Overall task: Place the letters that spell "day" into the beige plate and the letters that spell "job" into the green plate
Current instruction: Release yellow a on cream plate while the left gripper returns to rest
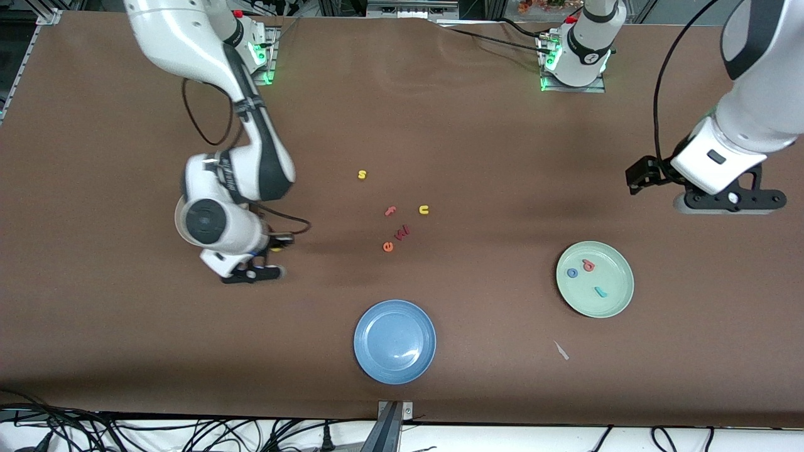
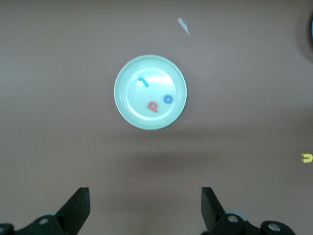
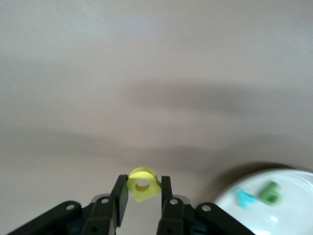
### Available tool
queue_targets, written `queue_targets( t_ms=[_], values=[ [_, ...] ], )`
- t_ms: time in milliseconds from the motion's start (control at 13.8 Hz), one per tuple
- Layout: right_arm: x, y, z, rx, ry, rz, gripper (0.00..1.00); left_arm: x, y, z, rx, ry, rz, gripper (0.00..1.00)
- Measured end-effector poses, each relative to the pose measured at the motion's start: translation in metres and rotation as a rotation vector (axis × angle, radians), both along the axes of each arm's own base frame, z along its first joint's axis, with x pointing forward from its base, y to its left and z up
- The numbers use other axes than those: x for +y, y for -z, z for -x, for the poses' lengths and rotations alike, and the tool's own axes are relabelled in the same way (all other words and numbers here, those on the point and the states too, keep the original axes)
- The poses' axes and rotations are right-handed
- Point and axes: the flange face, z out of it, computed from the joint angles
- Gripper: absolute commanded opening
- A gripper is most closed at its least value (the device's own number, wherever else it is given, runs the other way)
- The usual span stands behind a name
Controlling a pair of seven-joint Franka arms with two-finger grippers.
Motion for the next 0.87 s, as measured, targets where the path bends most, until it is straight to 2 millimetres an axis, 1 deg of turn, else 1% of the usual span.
queue_targets(
  t_ms=[72,217,289,434,506,578,650,723,867],
  values=[
    [-0.023,0.000,0.012,0.006,-0.006,-0.006,0.09,-0.001,0.003,0.013,0.004,0.004,0.013,1.00],
    [-0.060,0.007,0.036,0.006,-0.029,-0.020,0.09,0.002,0.006,0.035,-0.003,0.030,0.019,1.00],
    [-0.080,0.012,0.047,0.004,-0.050,-0.025,0.09,0.003,0.005,0.041,-0.009,0.041,0.025,1.00],
    [-0.121,0.020,0.065,0.005,-0.086,-0.031,0.10,0.007,0.000,0.042,-0.019,0.042,0.029,1.00],
    [-0.139,0.023,0.072,0.003,-0.096,-0.030,0.18,0.010,-0.001,0.041,-0.021,0.039,0.030,1.00],
    [-0.153,0.028,0.078,0.000,-0.098,-0.027,0.76,0.012,-0.002,0.040,-0.020,0.036,0.031,1.00],
    [-0.162,0.033,0.084,-0.003,-0.094,-0.023,1.00,0.012,-0.004,0.040,-0.011,0.035,0.031,1.00],
    [-0.166,0.036,0.087,-0.004,-0.089,-0.020,1.00,0.012,-0.008,0.039,0.001,0.034,0.032,1.00],
    [-0.161,0.033,0.085,-0.012,-0.081,-0.020,1.00,0.012,-0.015,0.033,0.003,0.034,0.035,1.00]
  ],
)
